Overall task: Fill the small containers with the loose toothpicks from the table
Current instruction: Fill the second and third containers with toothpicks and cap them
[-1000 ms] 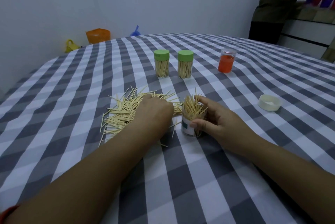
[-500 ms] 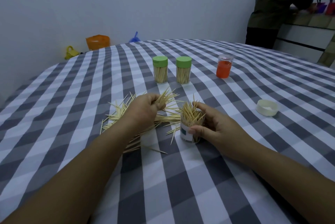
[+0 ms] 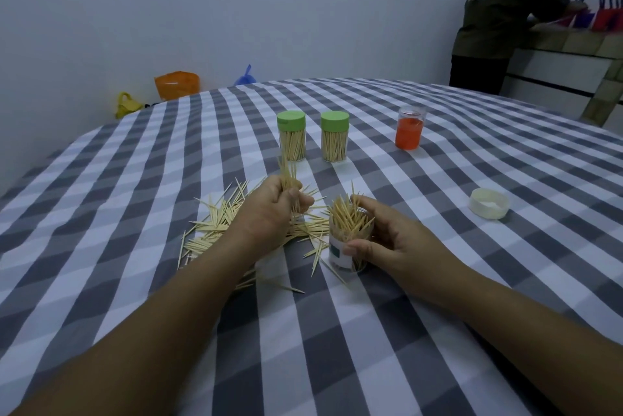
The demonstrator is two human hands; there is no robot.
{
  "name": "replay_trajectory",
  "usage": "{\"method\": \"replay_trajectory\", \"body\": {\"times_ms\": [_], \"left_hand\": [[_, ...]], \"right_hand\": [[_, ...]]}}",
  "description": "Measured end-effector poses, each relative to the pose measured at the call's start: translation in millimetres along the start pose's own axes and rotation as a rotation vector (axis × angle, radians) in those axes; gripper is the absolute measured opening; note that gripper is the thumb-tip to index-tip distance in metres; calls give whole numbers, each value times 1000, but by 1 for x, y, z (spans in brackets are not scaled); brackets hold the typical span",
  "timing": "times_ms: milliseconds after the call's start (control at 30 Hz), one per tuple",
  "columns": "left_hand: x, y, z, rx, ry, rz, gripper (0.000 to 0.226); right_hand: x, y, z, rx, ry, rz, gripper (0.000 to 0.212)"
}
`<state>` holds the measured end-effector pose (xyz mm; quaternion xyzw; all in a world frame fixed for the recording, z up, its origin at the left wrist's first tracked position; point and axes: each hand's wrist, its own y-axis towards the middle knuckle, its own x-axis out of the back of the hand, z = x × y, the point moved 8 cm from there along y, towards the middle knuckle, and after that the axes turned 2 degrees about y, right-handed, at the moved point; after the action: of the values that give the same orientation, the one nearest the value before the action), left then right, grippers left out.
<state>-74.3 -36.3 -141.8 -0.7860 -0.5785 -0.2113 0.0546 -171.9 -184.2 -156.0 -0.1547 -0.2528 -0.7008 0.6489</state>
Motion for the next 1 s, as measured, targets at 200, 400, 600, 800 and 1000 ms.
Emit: {"method": "replay_trajectory", "body": {"times_ms": [200, 400, 600, 800, 1000], "left_hand": [[4, -9, -16, -60, -160, -73, 19], [-8, -18, -33, -64, -360, -18, 19], [-24, -26, -40, -116, -368, 46, 18], [-36, -28, -37, -169, -196, 133, 24], [-37, -25, -36, -187, -123, 139, 22]], "right_hand": [[-1, 1, 0, 5, 14, 7, 72], [-1, 1, 1, 20, 37, 6, 71], [-1, 0, 2, 27, 60, 12, 68], [0, 0, 3, 57, 97, 5, 57], [0, 0, 4, 68, 99, 13, 54]]}}
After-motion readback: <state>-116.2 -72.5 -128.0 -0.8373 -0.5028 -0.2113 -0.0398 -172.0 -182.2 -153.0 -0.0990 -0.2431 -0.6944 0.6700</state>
